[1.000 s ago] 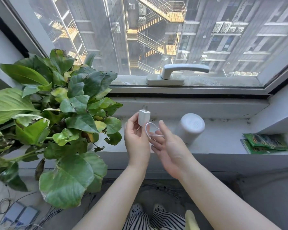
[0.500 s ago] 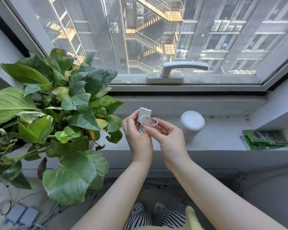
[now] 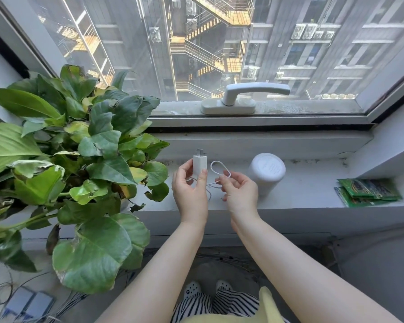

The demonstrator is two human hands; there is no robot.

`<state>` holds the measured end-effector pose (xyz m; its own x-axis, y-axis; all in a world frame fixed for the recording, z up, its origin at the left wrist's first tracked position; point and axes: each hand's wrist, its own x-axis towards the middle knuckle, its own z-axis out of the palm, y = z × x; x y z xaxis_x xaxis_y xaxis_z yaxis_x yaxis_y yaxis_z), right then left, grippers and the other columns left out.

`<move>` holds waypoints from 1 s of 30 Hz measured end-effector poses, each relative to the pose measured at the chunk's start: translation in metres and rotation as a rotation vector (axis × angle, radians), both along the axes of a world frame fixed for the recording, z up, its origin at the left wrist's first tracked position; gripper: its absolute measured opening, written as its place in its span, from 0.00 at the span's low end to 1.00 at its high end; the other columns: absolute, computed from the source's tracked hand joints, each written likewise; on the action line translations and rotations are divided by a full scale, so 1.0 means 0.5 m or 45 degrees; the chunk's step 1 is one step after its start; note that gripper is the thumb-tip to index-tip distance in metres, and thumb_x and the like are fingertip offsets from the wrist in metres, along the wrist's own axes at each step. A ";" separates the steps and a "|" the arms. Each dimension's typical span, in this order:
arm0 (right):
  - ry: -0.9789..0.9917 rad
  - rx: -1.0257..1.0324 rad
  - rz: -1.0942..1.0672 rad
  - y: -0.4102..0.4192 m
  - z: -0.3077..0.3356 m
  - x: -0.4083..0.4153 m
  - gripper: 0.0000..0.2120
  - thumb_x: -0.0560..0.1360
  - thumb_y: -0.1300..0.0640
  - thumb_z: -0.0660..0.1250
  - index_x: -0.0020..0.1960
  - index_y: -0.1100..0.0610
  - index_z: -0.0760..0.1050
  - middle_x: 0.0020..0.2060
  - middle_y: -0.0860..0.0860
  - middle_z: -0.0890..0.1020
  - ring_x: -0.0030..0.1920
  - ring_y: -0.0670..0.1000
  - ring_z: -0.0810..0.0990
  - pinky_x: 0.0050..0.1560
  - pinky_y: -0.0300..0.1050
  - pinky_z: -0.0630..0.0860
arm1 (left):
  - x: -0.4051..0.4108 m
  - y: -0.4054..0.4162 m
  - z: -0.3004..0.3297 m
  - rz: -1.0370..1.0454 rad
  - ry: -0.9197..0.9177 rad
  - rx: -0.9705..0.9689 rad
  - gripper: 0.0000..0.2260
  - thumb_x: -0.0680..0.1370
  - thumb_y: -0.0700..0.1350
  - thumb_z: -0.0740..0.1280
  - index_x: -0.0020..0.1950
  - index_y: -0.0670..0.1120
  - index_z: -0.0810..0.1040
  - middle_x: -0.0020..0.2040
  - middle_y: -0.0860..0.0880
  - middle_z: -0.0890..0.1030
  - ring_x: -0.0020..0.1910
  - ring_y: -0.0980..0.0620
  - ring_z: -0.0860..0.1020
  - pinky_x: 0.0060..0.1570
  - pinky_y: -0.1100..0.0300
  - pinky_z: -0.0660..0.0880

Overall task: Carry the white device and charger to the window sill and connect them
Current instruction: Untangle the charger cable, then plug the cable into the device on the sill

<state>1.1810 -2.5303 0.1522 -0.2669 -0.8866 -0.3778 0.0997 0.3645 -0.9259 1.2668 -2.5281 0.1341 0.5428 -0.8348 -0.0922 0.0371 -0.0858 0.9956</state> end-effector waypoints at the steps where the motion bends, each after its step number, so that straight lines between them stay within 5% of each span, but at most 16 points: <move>1: 0.096 -0.013 0.014 -0.004 -0.011 -0.002 0.11 0.75 0.61 0.67 0.57 0.62 0.76 0.33 0.49 0.82 0.27 0.36 0.76 0.32 0.37 0.74 | 0.001 -0.002 -0.007 0.015 -0.019 0.035 0.12 0.73 0.46 0.70 0.54 0.57 0.75 0.54 0.52 0.79 0.54 0.50 0.77 0.55 0.56 0.76; 3: 0.301 -0.045 0.071 -0.010 -0.024 -0.007 0.11 0.75 0.60 0.67 0.57 0.60 0.76 0.33 0.49 0.83 0.27 0.41 0.77 0.39 0.46 0.78 | 0.005 -0.007 -0.017 0.048 -0.126 0.095 0.12 0.73 0.44 0.71 0.55 0.51 0.76 0.51 0.54 0.76 0.50 0.52 0.77 0.51 0.60 0.75; 8: 0.638 -0.106 0.184 -0.018 -0.054 -0.022 0.13 0.75 0.59 0.66 0.59 0.61 0.77 0.37 0.52 0.79 0.37 0.53 0.79 0.44 0.48 0.78 | 0.014 -0.020 -0.039 0.043 -0.386 0.232 0.14 0.71 0.44 0.73 0.54 0.45 0.75 0.50 0.53 0.71 0.46 0.52 0.76 0.48 0.63 0.72; 13: 0.880 -0.159 0.282 -0.020 -0.072 -0.019 0.15 0.75 0.60 0.67 0.60 0.63 0.77 0.49 0.58 0.78 0.45 0.51 0.75 0.44 0.33 0.63 | -0.002 -0.023 -0.067 -0.035 -0.645 0.220 0.18 0.68 0.47 0.75 0.53 0.44 0.75 0.51 0.50 0.73 0.49 0.47 0.77 0.51 0.53 0.75; 24: 0.867 -0.160 0.257 -0.039 -0.077 -0.022 0.17 0.77 0.60 0.65 0.64 0.65 0.74 0.53 0.59 0.75 0.46 0.49 0.71 0.47 0.33 0.62 | -0.003 -0.034 -0.072 0.065 -0.988 0.368 0.20 0.68 0.58 0.72 0.52 0.47 0.74 0.50 0.48 0.78 0.52 0.47 0.74 0.54 0.55 0.70; 30: 0.843 -0.212 0.297 -0.021 -0.084 -0.023 0.23 0.76 0.61 0.66 0.70 0.63 0.69 0.58 0.57 0.73 0.52 0.54 0.76 0.55 0.35 0.65 | 0.003 -0.018 -0.073 0.064 -1.077 0.411 0.23 0.69 0.65 0.67 0.52 0.48 0.74 0.51 0.50 0.77 0.52 0.47 0.74 0.52 0.56 0.69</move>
<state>1.1697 -2.5409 0.1102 -0.1899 -0.9801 -0.0572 -0.5649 0.1568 -0.8101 1.2681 -2.5370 0.0976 0.5707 -0.8111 0.1283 -0.6845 -0.3836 0.6200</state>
